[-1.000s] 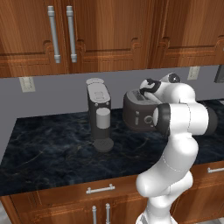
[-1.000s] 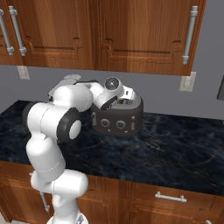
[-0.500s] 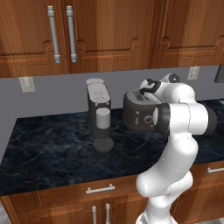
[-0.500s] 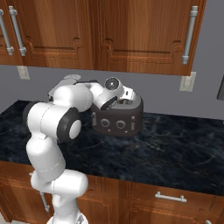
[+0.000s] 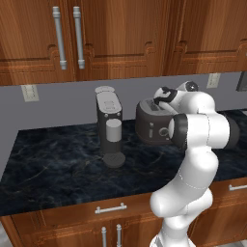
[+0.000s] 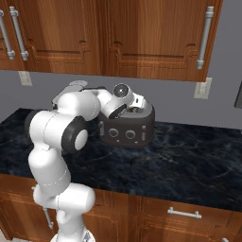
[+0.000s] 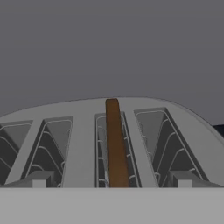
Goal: Start the toaster. Once the lever pops up, take the bread to the plate on the dining counter.
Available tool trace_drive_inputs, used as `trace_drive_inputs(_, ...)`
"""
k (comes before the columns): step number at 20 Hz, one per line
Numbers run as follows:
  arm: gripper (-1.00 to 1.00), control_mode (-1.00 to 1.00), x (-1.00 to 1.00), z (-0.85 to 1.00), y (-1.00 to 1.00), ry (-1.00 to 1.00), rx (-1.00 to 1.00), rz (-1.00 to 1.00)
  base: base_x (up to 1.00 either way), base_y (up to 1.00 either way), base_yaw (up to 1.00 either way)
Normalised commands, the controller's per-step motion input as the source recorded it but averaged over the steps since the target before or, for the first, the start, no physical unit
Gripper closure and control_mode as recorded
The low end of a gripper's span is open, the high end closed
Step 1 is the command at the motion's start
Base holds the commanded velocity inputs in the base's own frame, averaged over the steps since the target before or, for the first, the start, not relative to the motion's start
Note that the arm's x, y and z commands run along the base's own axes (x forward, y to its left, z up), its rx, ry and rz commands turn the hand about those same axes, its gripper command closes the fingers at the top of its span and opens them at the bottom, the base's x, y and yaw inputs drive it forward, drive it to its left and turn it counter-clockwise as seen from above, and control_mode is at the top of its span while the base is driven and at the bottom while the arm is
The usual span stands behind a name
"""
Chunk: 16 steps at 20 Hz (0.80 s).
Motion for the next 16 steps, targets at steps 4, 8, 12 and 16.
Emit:
trace_drive_inputs(4,-1.00,-1.00,0.00,-0.03,0.00,0.00,0.00,0.00,0.00,0.00,0.00)
trace_drive_inputs(8,-1.00,-1.00,0.00,-0.05,0.00,0.00,0.00,0.00,0.00,0.00,0.00)
trace_drive_inputs(12,-1.00,-1.00,0.00,-0.06,0.00,0.00,0.00,0.00,0.00,0.00,0.00)
trace_drive_inputs(16,-1.00,-1.00,0.00,-0.02,0.00,0.00,0.00,0.00,0.00,0.00,0.00)
